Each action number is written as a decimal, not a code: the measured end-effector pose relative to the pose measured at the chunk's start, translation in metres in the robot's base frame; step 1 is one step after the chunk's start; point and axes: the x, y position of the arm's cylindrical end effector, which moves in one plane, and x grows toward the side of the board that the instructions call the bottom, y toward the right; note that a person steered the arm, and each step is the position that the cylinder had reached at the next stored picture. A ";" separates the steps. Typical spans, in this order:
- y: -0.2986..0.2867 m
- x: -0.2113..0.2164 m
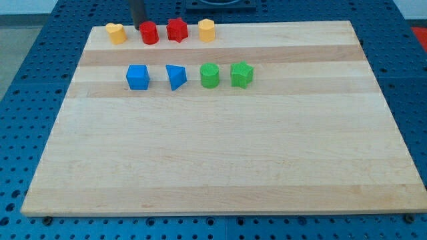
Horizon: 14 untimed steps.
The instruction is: Adjust the red and yellow blocks in a horizontal line
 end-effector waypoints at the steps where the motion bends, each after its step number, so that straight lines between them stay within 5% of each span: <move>1: 0.021 0.000; 14: 0.161 0.002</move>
